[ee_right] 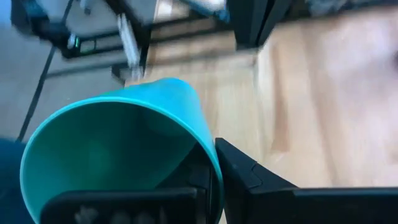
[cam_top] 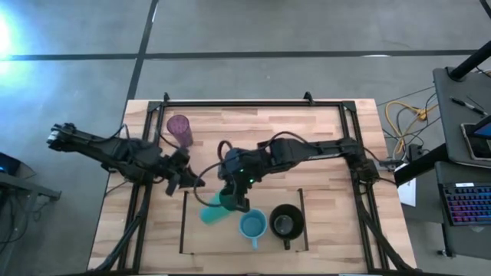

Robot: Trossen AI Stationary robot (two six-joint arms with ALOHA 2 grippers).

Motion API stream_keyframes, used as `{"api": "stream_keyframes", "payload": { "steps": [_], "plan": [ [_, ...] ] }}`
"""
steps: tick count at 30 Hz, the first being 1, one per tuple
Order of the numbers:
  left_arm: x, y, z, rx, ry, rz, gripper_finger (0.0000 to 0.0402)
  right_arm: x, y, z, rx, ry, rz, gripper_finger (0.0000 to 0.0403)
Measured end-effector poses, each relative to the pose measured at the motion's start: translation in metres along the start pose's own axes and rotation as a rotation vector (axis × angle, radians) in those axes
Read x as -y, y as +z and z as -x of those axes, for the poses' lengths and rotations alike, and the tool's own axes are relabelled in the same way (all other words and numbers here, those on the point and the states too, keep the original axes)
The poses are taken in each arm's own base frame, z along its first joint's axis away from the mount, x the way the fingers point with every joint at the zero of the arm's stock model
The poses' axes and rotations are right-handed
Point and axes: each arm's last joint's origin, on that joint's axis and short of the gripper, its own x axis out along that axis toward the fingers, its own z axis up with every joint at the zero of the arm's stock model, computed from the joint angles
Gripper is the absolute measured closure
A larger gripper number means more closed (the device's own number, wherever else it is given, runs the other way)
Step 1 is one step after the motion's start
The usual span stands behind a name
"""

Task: Stack small to large cups/mugs on shelf
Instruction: Put the blue cup on the shelf, then put the purple glass on the shelf

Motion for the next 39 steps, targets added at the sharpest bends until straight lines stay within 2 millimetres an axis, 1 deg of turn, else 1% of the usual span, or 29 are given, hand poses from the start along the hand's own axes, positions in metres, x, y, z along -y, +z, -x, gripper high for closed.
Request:
{"api": "stream_keyframes", "payload": {
  "steps": [3,6,11,13,21,25,29,34,36,39],
  "plan": [
    [-0.001,-0.004,-0.008,-0.057,-0.003,0.000,0.0402,0.003,-0.006,-0.019,-0.063,0.035,-0.014,0.0390],
    [-0.002,-0.007,-0.015,-0.101,-0.001,0.000,0.0402,0.005,-0.006,-0.025,-0.069,0.035,-0.016,0.0390],
    [-0.003,-0.010,-0.021,-0.137,-0.001,-0.009,0.0402,0.003,-0.003,-0.020,-0.044,0.042,-0.014,0.0389],
    [-0.003,-0.012,-0.021,-0.142,-0.002,-0.010,0.0402,0.003,-0.003,-0.020,-0.047,0.042,-0.014,0.0382],
    [-0.001,-0.014,-0.022,-0.152,-0.018,-0.008,0.0402,0.004,-0.002,-0.020,-0.039,0.035,-0.025,0.0307],
    [0.000,-0.016,-0.028,-0.154,-0.030,-0.011,0.0402,0.003,-0.001,-0.020,-0.020,0.041,-0.029,0.0283],
    [-0.002,-0.018,-0.041,-0.172,-0.010,-0.010,0.0402,0.001,0.002,-0.021,-0.002,0.085,-0.044,0.0274],
    [-0.005,-0.021,-0.054,-0.187,0.001,-0.011,0.0402,-0.004,0.005,-0.021,0.026,0.144,-0.035,0.0273],
    [-0.007,-0.022,-0.057,-0.204,0.004,-0.015,0.0402,-0.006,0.005,-0.021,0.019,0.170,-0.035,0.0273],
    [-0.005,-0.021,-0.056,-0.202,-0.006,-0.021,0.0402,-0.009,0.004,-0.021,0.013,0.187,-0.033,0.0273]
  ]
}}
